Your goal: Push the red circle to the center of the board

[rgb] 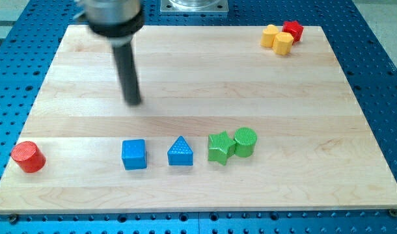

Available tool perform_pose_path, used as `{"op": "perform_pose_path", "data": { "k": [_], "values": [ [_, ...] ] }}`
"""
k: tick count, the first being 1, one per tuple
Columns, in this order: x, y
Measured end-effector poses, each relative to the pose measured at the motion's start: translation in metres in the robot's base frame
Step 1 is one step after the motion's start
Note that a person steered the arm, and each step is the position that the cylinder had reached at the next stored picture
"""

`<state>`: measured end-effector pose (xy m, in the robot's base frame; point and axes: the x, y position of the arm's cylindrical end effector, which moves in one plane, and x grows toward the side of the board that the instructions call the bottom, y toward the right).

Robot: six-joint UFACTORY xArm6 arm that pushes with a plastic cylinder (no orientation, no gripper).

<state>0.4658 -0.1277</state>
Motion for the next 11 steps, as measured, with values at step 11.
{"op": "perform_pose_path", "data": {
  "k": [11],
  "values": [
    [-0.116,0.02]
  ]
}}
